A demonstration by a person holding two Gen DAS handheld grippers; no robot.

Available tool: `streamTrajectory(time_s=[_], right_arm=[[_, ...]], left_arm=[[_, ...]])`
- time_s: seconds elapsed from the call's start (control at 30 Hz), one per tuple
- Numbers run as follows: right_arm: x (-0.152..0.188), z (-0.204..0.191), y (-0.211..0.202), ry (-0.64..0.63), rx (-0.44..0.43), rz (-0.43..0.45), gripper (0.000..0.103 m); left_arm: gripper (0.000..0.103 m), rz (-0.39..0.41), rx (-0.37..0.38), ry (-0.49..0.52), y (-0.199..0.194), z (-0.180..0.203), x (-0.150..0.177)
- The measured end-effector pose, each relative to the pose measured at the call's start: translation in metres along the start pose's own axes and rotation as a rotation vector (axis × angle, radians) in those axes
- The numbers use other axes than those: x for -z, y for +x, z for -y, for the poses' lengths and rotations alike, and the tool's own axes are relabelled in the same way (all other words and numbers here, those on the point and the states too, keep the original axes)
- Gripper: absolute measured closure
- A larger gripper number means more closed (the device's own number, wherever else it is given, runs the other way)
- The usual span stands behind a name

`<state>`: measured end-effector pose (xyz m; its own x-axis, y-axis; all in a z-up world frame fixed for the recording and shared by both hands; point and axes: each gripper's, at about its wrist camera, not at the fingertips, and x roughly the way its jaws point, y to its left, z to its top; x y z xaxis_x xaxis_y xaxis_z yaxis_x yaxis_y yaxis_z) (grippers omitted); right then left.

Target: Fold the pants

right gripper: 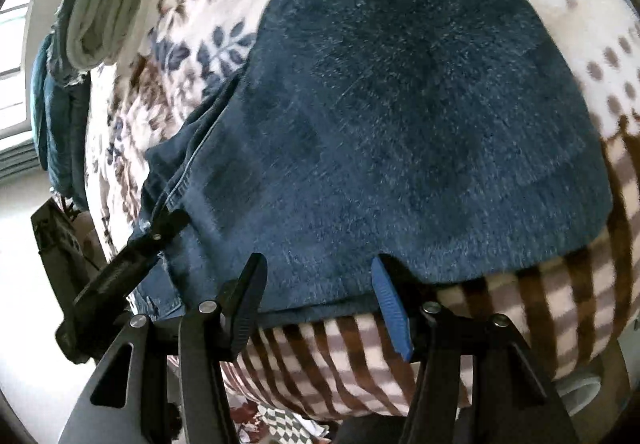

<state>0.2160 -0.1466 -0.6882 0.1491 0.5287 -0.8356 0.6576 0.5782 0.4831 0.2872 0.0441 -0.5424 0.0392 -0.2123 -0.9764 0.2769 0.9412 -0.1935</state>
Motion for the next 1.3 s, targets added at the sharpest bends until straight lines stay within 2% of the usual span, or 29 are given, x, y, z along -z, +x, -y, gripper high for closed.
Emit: streamTrajectory(time_s=[0.03, 0.07, 0.13, 0.23, 0.37, 0.43, 0.5, 0.57, 0.63, 0.67, 0.7, 0.73, 0.8, 0.83, 1.0, 1.03, 1.17, 1.3], right_arm=[[-0.001, -0.001, 0.0, 0.005, 0.0, 0.002, 0.045], [-0.001, 0.0, 0.001, 0.005, 0.003, 0.004, 0.045], [0.0, -0.004, 0.0, -0.007, 0.007, 0.009, 0.045], [0.002, -0.01, 0.002, -0.027, 0.009, 0.015, 0.045], [0.004, -0.015, 0.003, -0.029, -0.003, 0.014, 0.045], [0.004, -0.02, 0.005, -0.035, -0.003, 0.007, 0.045], [0.003, -0.024, 0.007, -0.04, 0.013, -0.006, 0.044], [0.003, -0.028, 0.008, -0.05, 0.023, -0.014, 0.044], [0.004, -0.035, 0.008, -0.086, 0.067, -0.012, 0.037], [0.006, -0.042, 0.008, -0.124, 0.127, -0.005, 0.029], [0.008, -0.05, 0.008, -0.169, 0.194, 0.006, 0.022], [0.009, -0.057, 0.009, -0.211, 0.247, 0.014, 0.019], [0.013, -0.074, 0.013, -0.307, 0.389, 0.051, 0.018], [0.014, -0.083, 0.016, -0.353, 0.458, 0.083, 0.018], [0.01, -0.105, 0.047, -0.449, 0.611, 0.099, 0.017], [0.009, -0.107, 0.053, -0.46, 0.633, 0.094, 0.016], [0.007, -0.116, 0.072, -0.504, 0.707, 0.082, 0.013], [0.007, -0.118, 0.077, -0.497, 0.719, 0.062, 0.013]], left_arm=[[0.095, 0.018, -0.005, 0.018, -0.004, 0.004, -0.001], [0.098, 0.056, -0.025, 0.052, -0.015, 0.012, -0.001], [0.098, 0.117, -0.039, 0.083, -0.032, 0.02, 0.0], [0.098, 0.136, -0.067, 0.085, -0.04, 0.022, -0.005], [0.097, 0.119, -0.104, 0.061, -0.028, 0.002, -0.01], [0.093, 0.078, -0.116, 0.064, -0.02, -0.008, -0.009], [0.092, 0.053, -0.06, -0.007, -0.017, -0.021, -0.013], [0.081, 0.066, -0.025, -0.059, -0.028, -0.029, -0.01], [0.076, 0.088, -0.023, -0.099, -0.043, -0.039, -0.003], [0.06, 0.106, -0.027, -0.132, -0.053, -0.047, 0.004], [0.038, 0.131, -0.037, -0.167, -0.063, -0.057, 0.014], [0.017, 0.149, -0.051, -0.197, -0.072, -0.067, 0.023], [0.004, 0.162, -0.056, -0.247, -0.083, -0.087, 0.04], [0.004, 0.159, -0.065, -0.275, -0.086, -0.099, 0.052], [0.004, 0.141, -0.141, -0.415, -0.083, -0.149, 0.093], [0.004, 0.159, -0.09, -0.452, -0.082, -0.16, 0.099], [0.004, 0.224, -0.033, -0.546, -0.083, -0.177, 0.113], [0.004, 0.279, 0.058, -0.679, -0.099, -0.184, 0.136]])
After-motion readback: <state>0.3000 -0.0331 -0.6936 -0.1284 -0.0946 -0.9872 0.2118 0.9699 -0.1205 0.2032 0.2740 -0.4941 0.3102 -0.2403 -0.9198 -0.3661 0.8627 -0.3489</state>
